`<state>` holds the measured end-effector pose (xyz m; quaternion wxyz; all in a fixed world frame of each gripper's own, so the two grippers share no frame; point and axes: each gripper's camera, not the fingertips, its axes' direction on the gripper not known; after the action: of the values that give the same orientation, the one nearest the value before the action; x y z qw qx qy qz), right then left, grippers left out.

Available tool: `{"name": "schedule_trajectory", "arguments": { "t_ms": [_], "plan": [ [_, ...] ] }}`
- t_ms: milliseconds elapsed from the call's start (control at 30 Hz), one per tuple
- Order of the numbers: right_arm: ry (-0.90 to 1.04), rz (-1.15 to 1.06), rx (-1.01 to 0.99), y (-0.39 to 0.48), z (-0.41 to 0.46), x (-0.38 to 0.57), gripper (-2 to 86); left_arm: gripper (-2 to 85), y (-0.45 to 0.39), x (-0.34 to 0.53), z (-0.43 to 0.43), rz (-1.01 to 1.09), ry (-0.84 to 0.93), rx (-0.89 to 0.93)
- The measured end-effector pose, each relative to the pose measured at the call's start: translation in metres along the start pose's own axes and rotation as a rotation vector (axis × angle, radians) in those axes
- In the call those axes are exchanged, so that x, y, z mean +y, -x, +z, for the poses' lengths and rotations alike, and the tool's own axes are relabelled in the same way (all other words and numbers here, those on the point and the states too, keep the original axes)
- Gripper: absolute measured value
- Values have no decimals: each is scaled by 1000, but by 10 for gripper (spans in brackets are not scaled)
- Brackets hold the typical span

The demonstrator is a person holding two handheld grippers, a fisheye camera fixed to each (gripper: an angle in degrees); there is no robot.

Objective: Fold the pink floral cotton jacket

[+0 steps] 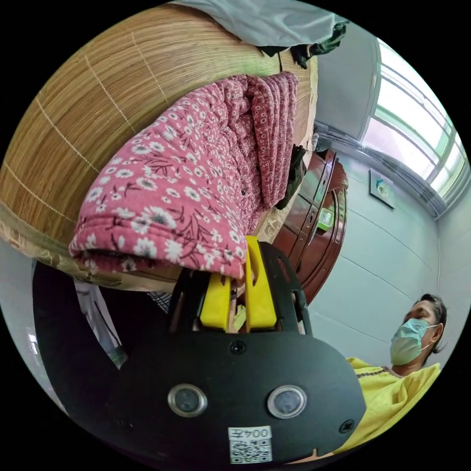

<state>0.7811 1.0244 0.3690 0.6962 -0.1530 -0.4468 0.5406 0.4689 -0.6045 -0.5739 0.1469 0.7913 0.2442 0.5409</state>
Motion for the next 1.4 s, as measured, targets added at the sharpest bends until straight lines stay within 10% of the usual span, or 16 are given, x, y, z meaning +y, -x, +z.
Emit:
{"name": "schedule_trajectory", "arguments": {
  "t_ms": [567, 933, 1400],
  "plan": [
    [228, -386, 467, 250, 5, 102, 29, 59, -194, 10, 3, 491, 275, -519],
    [216, -22, 476, 217, -8, 149, 28, 61, -215, -22, 14, 264, 437, -466],
    [160, -89, 446, 336, 69, 55, 37, 64, -350, -142, 48, 288, 348, -399]
  ]
}}
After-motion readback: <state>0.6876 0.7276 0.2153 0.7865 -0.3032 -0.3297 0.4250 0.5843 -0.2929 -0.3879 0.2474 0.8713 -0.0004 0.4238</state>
